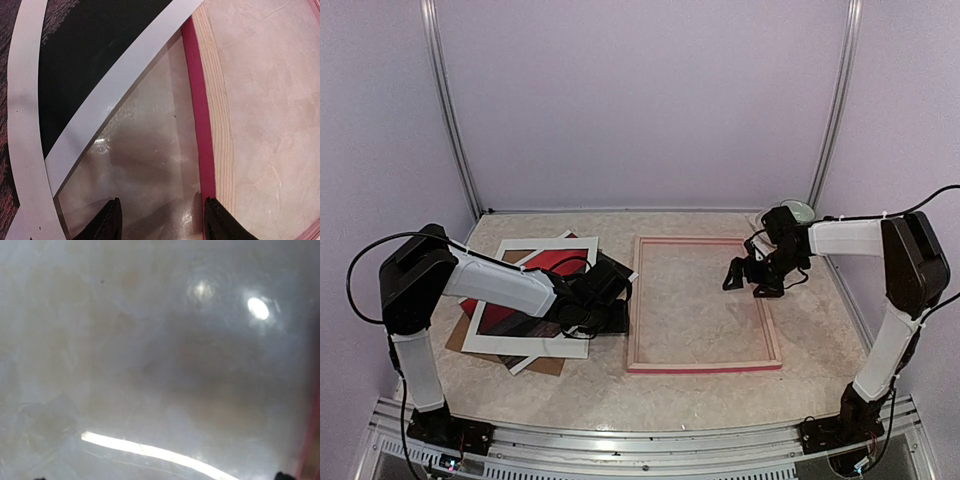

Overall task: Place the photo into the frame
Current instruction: Place the glass panel at the frame body.

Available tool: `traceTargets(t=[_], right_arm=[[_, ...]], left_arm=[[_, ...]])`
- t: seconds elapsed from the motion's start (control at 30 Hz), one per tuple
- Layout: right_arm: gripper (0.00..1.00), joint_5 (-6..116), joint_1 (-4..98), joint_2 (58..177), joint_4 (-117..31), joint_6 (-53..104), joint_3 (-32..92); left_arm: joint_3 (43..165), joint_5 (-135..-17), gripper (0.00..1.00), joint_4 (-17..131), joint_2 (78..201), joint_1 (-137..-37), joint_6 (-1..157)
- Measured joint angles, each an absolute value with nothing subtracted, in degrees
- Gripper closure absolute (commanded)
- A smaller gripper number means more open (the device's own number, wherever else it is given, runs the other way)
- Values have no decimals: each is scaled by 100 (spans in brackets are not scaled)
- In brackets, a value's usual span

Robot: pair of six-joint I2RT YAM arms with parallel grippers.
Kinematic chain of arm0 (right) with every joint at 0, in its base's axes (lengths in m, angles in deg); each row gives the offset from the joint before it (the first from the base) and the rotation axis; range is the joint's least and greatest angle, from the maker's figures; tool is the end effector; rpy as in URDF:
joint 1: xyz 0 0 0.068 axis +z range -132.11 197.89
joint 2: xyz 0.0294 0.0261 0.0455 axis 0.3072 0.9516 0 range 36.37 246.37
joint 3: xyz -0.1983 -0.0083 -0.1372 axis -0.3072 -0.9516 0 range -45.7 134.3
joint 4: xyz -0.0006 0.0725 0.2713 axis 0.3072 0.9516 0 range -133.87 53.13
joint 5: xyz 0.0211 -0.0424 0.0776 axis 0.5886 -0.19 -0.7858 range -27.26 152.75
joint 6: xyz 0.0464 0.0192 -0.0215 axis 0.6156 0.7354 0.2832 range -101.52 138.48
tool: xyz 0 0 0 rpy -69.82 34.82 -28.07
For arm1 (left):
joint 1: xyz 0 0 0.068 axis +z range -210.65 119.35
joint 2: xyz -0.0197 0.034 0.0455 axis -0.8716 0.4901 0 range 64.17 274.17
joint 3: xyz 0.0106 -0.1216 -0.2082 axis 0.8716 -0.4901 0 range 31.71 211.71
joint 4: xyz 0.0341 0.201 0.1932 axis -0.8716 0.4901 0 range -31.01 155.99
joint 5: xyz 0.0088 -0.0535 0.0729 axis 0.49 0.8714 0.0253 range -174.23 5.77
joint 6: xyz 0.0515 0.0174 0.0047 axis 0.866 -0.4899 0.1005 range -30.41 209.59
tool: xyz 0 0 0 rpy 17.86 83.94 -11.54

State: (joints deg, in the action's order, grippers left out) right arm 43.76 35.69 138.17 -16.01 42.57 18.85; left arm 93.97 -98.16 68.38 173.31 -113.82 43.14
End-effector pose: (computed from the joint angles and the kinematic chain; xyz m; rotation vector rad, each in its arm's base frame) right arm 0.3397 0.1215 0.1284 0.0502 2.7824 0.6538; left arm 0.2359 -0.3005 0.0881 0.0552 2.5553 -0.3901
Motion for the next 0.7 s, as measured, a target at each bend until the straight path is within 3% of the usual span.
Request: traceTargets(t=[0.7], right_arm=[[1,5814,4293,13760,-956,4037,2060]], left_arm=[[9397,-9814,44,6838,17331,-11382,4314]])
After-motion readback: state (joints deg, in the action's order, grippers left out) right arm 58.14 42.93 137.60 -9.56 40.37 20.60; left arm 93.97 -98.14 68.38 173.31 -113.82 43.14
